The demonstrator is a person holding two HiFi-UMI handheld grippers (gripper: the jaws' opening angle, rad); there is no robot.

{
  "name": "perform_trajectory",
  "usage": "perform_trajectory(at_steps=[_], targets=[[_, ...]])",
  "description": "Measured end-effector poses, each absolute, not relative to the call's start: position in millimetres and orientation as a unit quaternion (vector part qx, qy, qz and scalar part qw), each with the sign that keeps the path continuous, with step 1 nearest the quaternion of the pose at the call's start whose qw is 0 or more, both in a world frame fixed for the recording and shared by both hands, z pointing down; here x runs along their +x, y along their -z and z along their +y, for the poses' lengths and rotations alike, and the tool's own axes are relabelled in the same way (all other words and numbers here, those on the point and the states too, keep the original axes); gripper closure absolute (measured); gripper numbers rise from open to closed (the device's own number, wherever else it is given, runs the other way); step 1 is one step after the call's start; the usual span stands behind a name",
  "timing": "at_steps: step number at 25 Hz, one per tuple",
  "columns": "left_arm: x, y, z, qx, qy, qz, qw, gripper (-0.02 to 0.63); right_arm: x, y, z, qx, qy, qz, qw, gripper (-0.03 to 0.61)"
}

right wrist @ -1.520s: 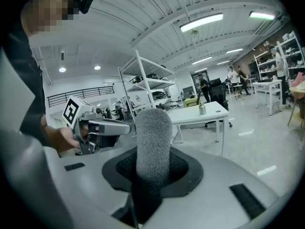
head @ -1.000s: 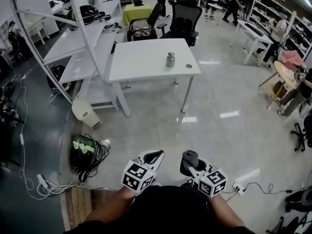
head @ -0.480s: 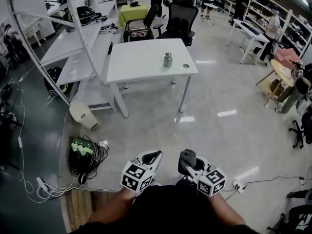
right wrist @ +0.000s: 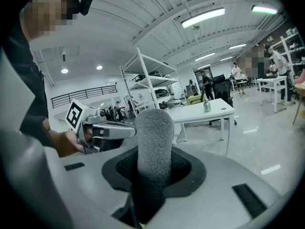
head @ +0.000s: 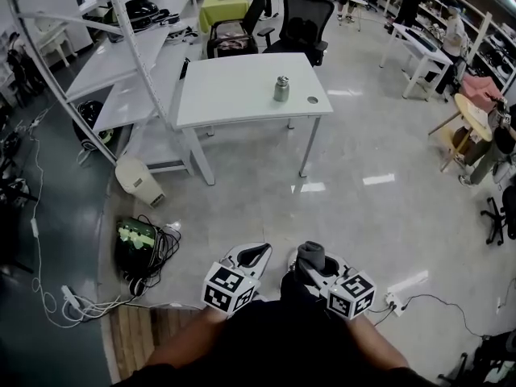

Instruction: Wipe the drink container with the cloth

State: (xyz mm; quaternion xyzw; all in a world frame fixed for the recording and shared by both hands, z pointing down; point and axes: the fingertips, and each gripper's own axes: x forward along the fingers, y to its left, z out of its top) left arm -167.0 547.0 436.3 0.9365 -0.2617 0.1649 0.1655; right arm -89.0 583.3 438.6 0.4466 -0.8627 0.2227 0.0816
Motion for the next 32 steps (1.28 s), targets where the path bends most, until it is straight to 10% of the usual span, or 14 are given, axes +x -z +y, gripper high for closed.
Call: perform_trajectory(at_steps=[32], targets=[[-49, -443, 325, 0.914, -0.206, -0.31, 0.16, 0.597, 34, -438, 329, 0.416, -0.232, -0.878, 0.047, 0.472]])
